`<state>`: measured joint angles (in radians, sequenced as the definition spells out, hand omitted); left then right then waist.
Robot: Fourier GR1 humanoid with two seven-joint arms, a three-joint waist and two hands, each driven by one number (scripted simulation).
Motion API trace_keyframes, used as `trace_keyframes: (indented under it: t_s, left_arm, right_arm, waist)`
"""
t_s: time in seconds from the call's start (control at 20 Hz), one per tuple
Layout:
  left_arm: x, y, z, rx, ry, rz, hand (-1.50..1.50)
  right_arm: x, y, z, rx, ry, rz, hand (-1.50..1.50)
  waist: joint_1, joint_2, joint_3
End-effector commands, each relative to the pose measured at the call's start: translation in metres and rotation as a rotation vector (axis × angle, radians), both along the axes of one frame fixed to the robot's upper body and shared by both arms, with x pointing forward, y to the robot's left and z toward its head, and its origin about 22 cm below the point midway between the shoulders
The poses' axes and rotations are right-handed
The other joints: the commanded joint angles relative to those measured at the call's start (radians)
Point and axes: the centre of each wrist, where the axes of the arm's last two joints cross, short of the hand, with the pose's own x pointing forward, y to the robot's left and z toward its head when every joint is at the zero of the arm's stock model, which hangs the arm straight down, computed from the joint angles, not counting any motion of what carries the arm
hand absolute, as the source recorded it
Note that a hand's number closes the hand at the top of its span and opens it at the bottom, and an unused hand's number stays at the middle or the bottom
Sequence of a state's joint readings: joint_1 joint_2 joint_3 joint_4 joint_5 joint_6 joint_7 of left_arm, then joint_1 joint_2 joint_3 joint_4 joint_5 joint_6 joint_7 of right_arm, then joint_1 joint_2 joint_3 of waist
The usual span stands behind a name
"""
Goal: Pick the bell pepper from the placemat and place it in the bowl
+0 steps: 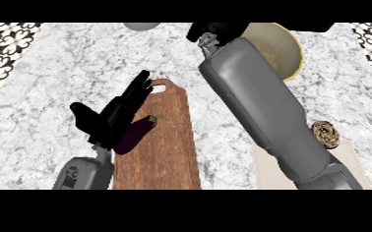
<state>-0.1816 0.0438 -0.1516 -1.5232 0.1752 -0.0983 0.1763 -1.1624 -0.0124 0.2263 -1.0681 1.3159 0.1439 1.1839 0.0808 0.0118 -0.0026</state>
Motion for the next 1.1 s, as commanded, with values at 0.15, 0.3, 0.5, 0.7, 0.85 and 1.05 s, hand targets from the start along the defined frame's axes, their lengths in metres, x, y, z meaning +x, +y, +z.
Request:
trace_keyframes:
  t_s: [0.15, 0.3, 0.5, 0.7, 0.85, 1.05]
  left_arm:
    - [-0.008, 0.019, -0.002, -0.003, -0.005, 0.033, 0.00]
    - [-0.004, 0.021, -0.008, -0.017, -0.001, 0.033, 0.00]
    - [-0.001, 0.007, 0.003, -0.024, -0.018, 0.043, 0.00]
    - [-0.006, 0.013, -0.013, 0.000, -0.003, 0.025, 0.00]
    - [-0.013, 0.006, -0.007, -0.005, -0.006, 0.020, 0.00]
    - [-0.003, 0.010, 0.005, -0.006, -0.015, 0.032, 0.00]
  right_arm:
    - [0.032, -0.014, -0.010, 0.135, -0.028, -0.154, 1.50]
    - [0.051, -0.043, -0.011, 0.138, -0.063, -0.171, 1.50]
    - [0.072, -0.077, -0.030, 0.107, -0.037, -0.188, 1.50]
    - [0.084, -0.113, -0.061, 0.034, 0.002, -0.214, 1.50]
    - [0.088, -0.127, -0.079, 0.019, 0.111, -0.275, 1.50]
    - [0.087, -0.172, -0.100, 0.204, 0.172, -0.387, 1.50]
  waist:
    - [-0.037, -0.002, 0.002]
    - [-0.038, 0.006, 0.002]
    - [-0.035, 0.008, 0.002]
    - [-0.036, 0.009, 0.002]
    - [-0.017, 0.013, 0.002]
    - [-0.028, 0.012, 0.004]
